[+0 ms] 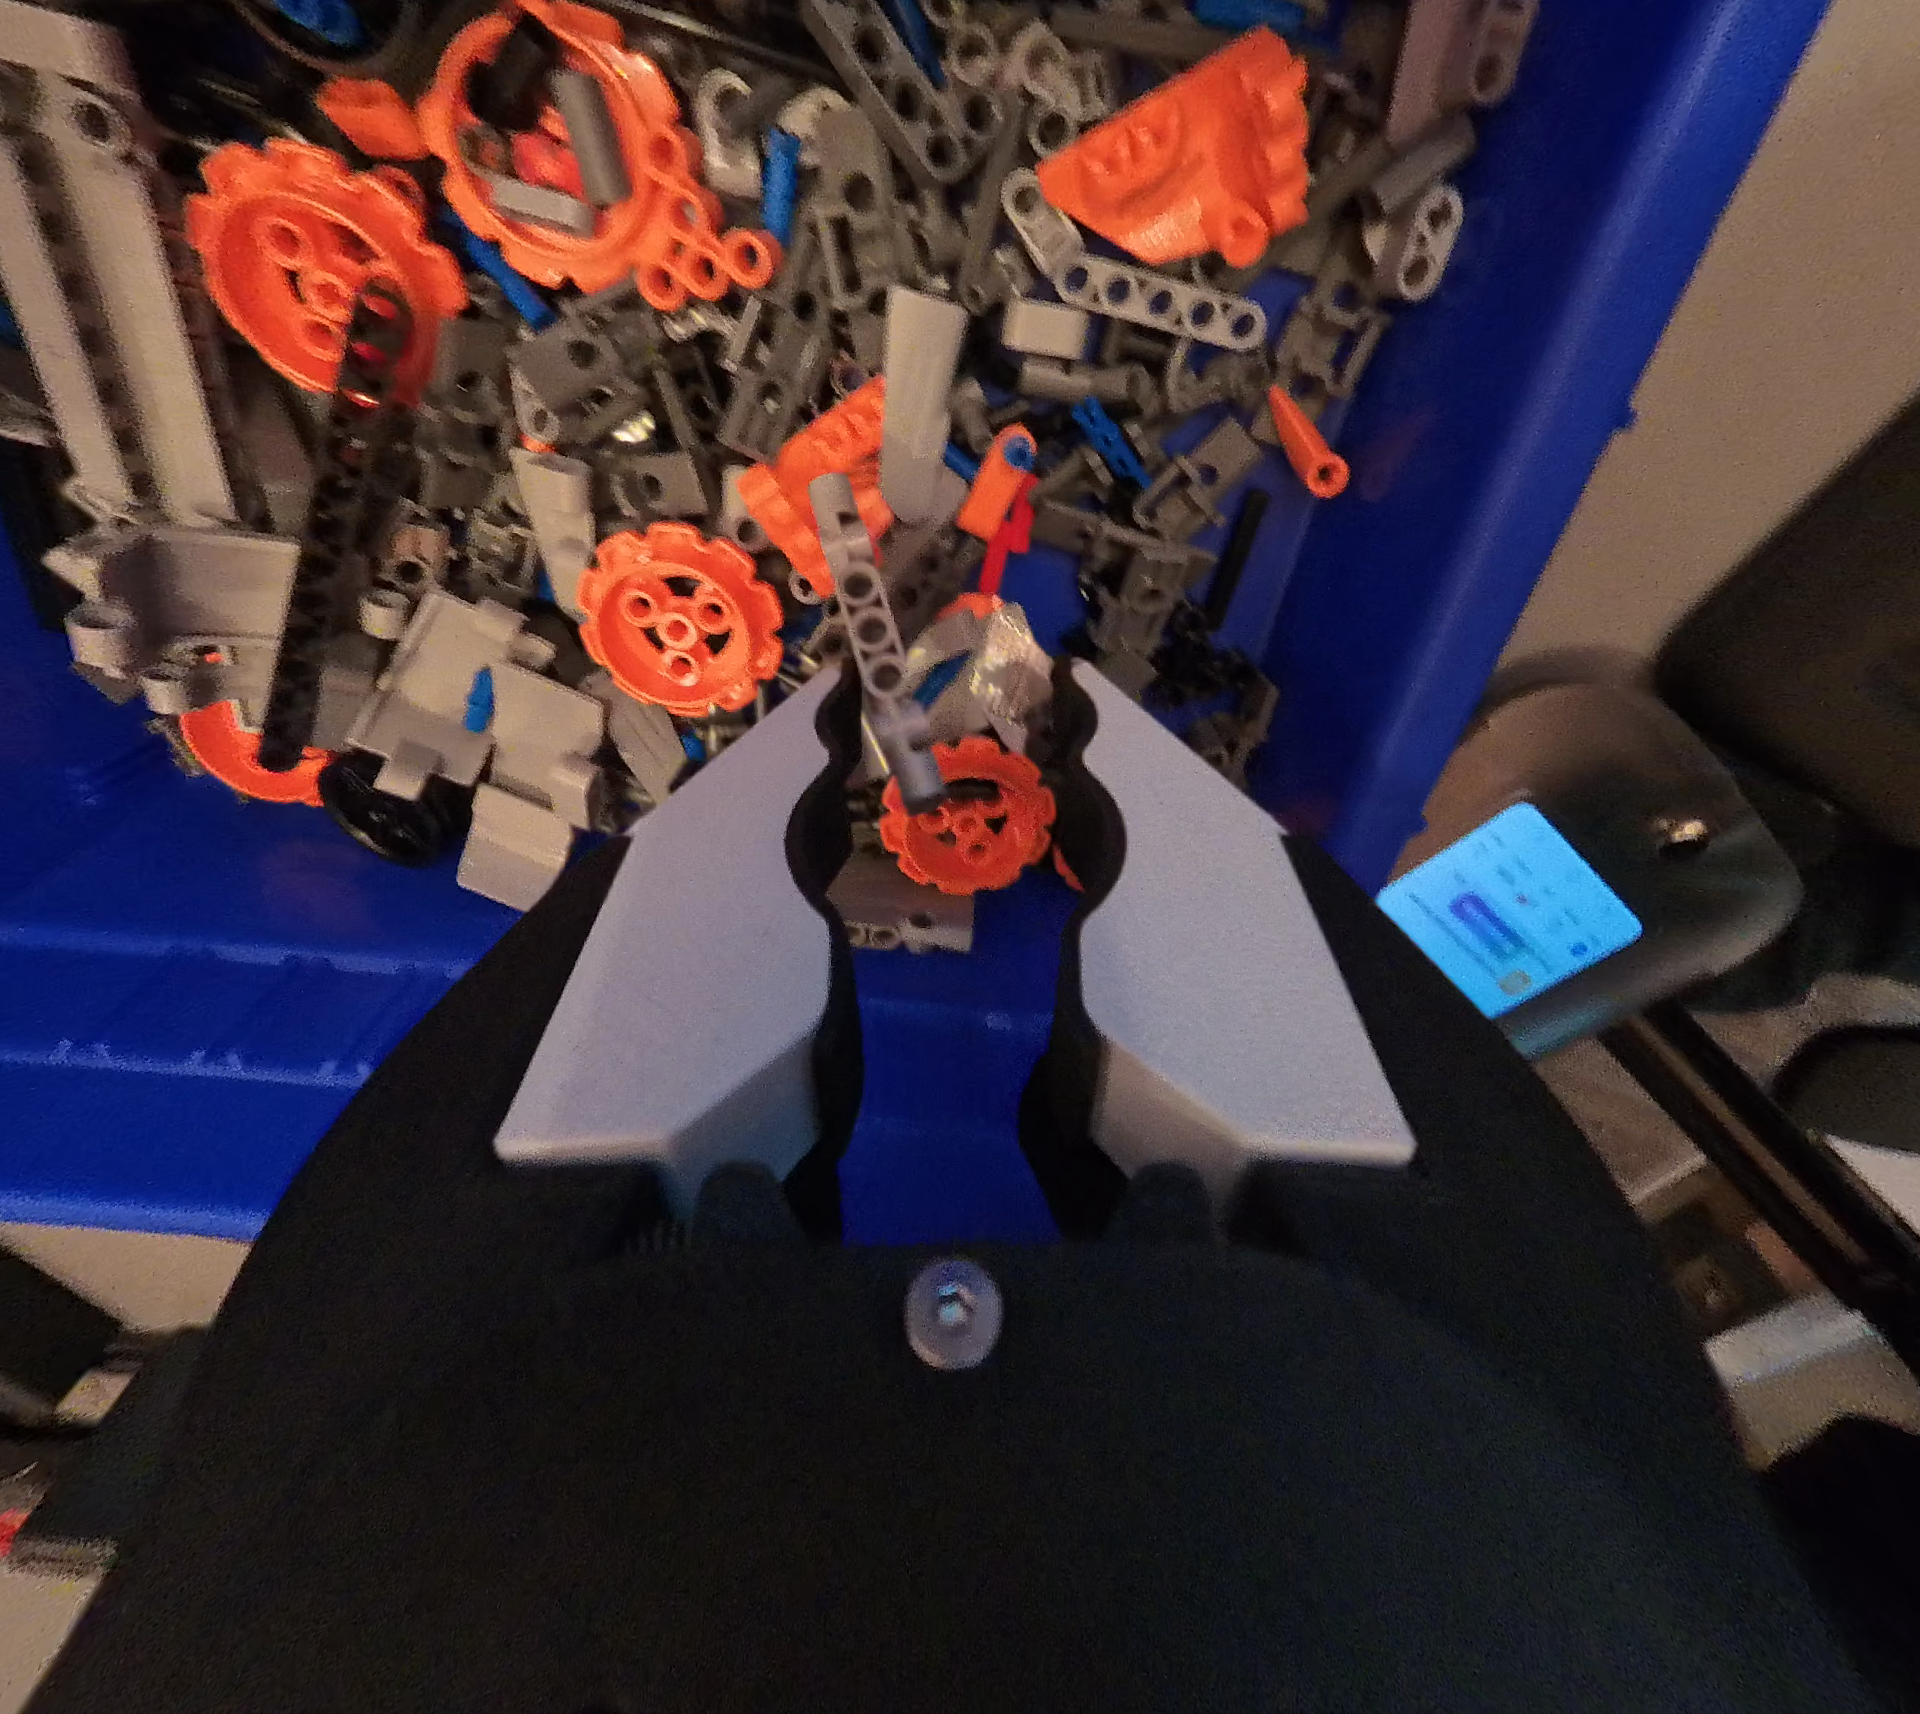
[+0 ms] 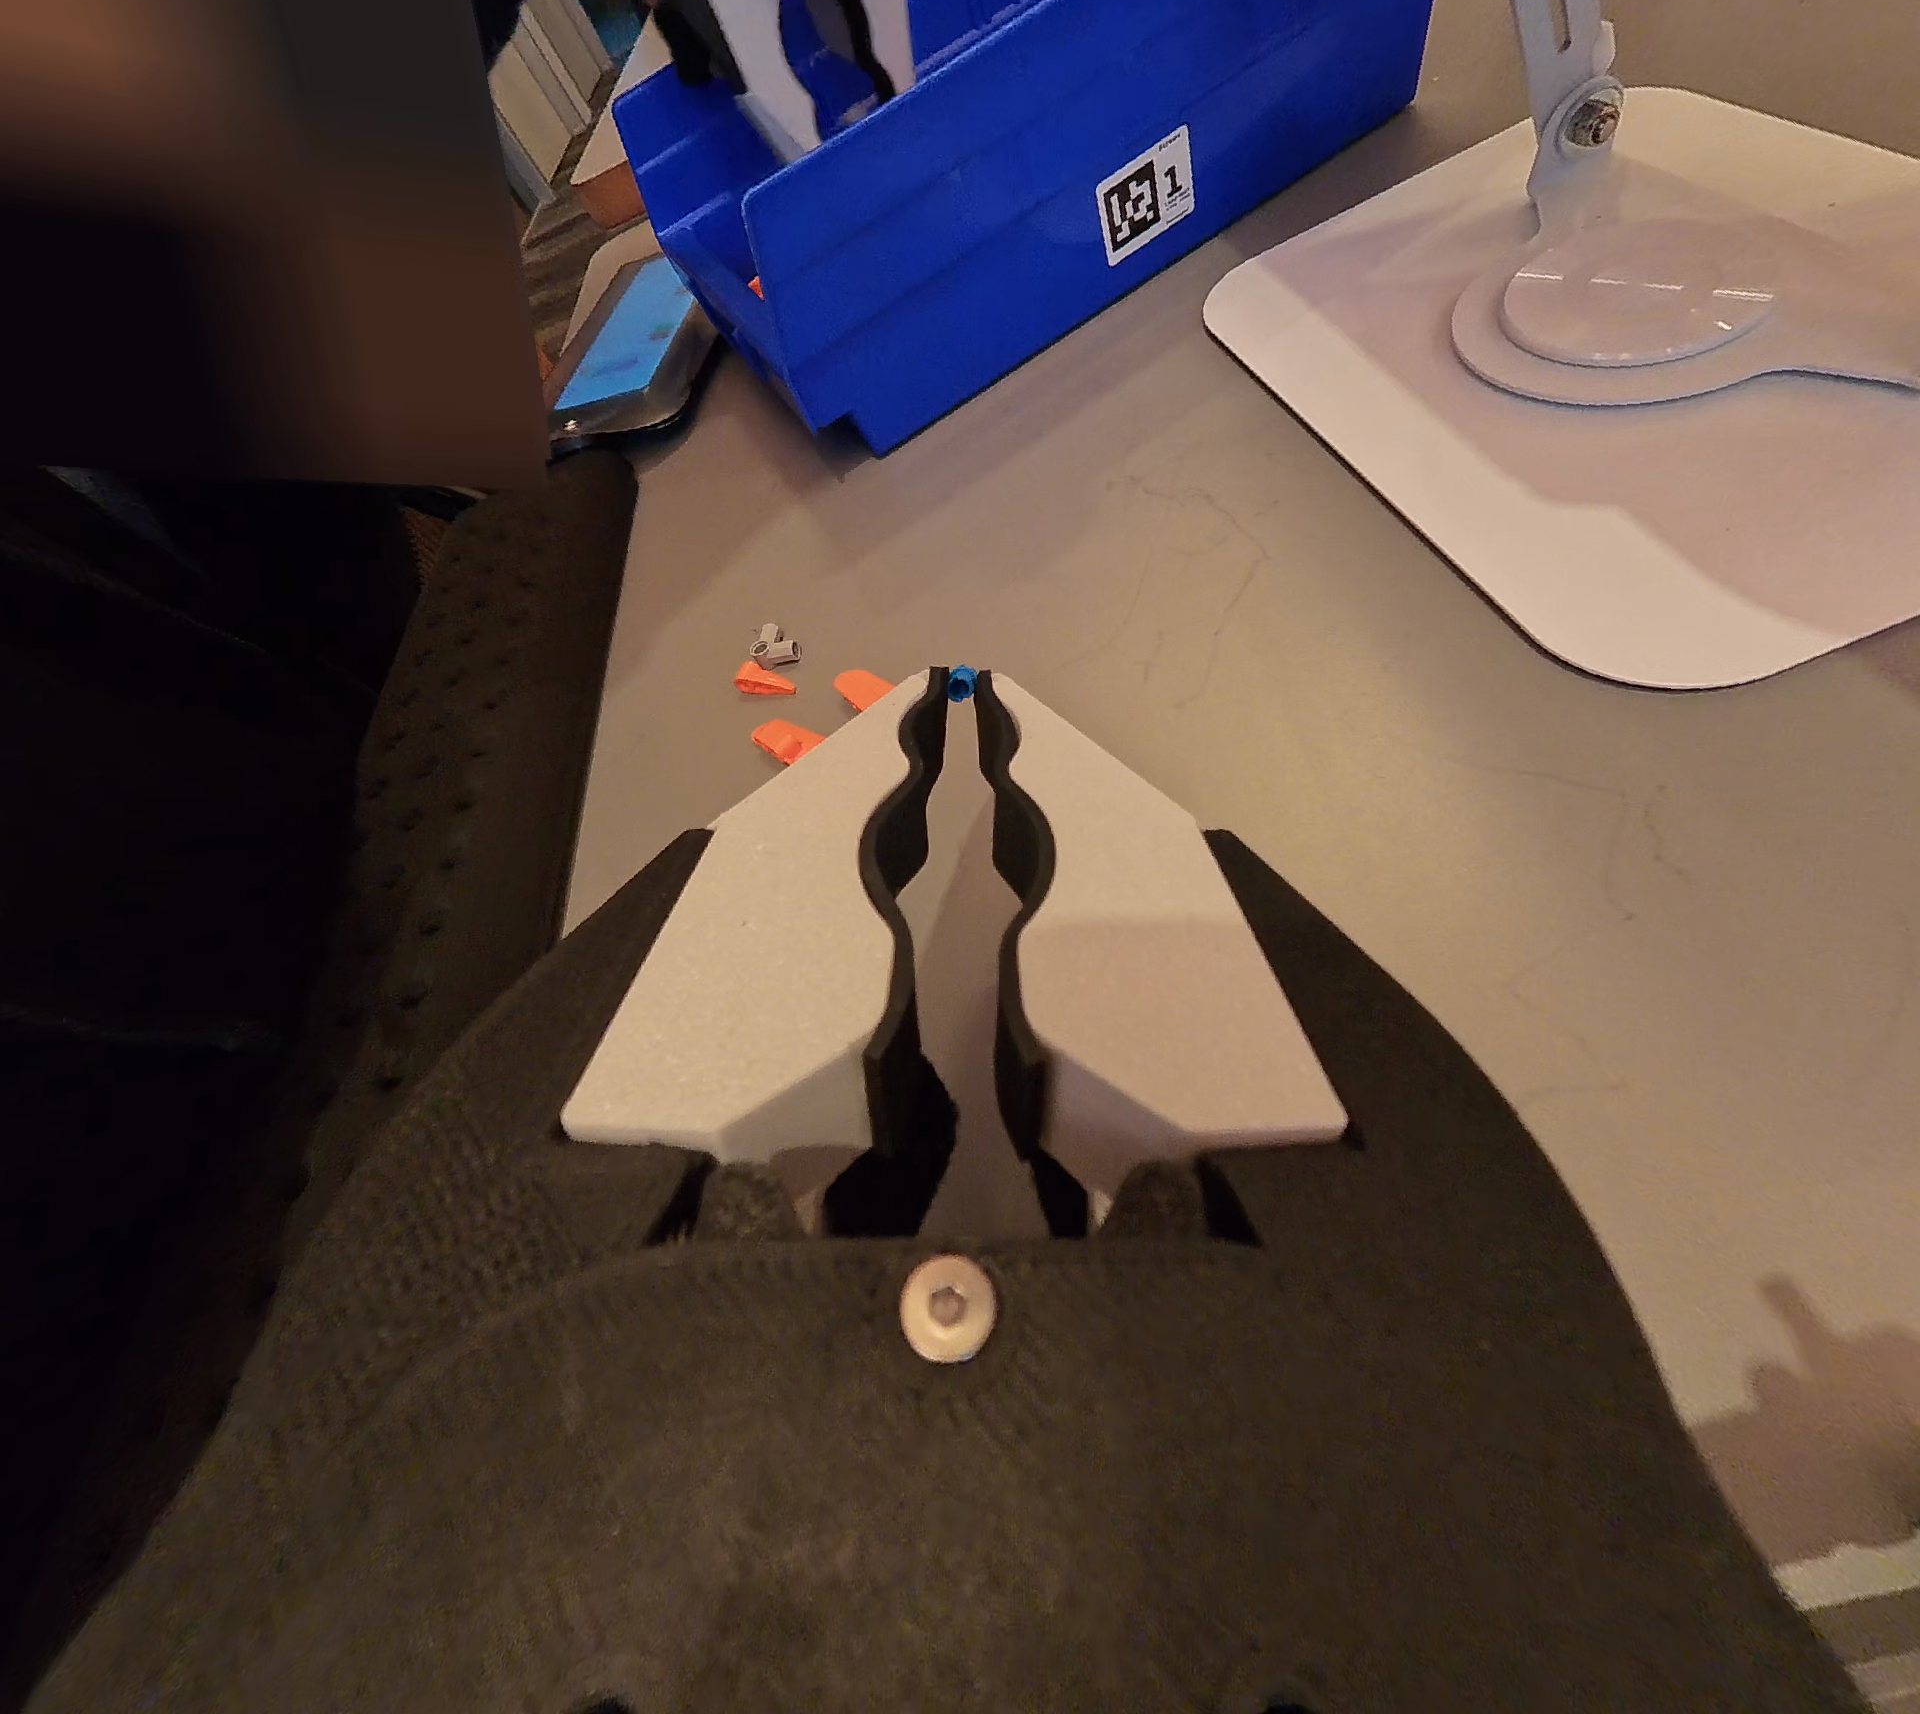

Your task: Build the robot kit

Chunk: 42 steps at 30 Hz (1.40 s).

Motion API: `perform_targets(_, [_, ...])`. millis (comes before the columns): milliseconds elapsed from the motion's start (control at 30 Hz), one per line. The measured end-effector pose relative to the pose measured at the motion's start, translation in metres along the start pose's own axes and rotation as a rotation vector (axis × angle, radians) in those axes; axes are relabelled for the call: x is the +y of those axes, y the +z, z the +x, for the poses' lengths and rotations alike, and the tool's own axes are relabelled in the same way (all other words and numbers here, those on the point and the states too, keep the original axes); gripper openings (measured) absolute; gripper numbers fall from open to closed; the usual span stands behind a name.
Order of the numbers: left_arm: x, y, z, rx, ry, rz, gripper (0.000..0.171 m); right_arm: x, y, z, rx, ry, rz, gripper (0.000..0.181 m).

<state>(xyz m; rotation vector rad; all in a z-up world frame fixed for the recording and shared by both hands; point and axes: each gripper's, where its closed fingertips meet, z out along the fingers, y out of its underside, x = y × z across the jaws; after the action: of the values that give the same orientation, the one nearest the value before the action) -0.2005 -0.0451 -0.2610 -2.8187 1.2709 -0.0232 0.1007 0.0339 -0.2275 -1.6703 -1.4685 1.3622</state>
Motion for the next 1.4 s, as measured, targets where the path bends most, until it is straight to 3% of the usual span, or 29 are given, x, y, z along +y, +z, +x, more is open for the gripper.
perform_targets(200, [0.015,0.011,0.025,0.034,0.113,-0.113,0.047,-0.001,0.000,0.000,-0.001,-0.001,0.001,0.003])
perform_targets(300, [0.021,0.022,0.021,-0.030,0.155,-0.178,0.048,-0.001,0.000,-0.001,0.000,-0.003,0.002,0.003])
perform_targets(500, [0.010,0.023,0.012,-0.070,0.148,-0.119,0.031,0.000,0.000,0.000,0.000,-0.002,-0.001,0.003])
perform_targets(833, [-0.010,0.017,-0.004,-0.051,0.054,-0.005,0.028,0.001,0.000,0.000,0.000,0.000,-0.002,0.003])
perform_targets(933, [-0.014,0.015,-0.016,-0.122,0.036,0.002,0.029,0.001,0.000,0.000,-0.001,0.000,-0.003,0.003])
perform_targets(1033, [-0.016,0.007,-0.017,-0.151,0.028,0.028,0.040,0.000,0.000,0.000,0.000,0.000,-0.001,0.003])
perform_targets(1167, [-0.006,-0.005,-0.011,-0.141,0.024,0.017,0.043,0.000,0.000,0.000,-0.001,0.001,-0.001,0.003])
perform_targets(1233, [0.000,-0.008,0.000,-0.109,0.053,-0.006,0.035,0.000,0.000,0.000,-0.001,0.000,0.000,0.003])
perform_targets(1400, [0.006,0.008,0.032,0.001,0.171,-0.063,0.030,0.000,0.000,-0.001,-0.002,-0.002,-0.002,0.003])
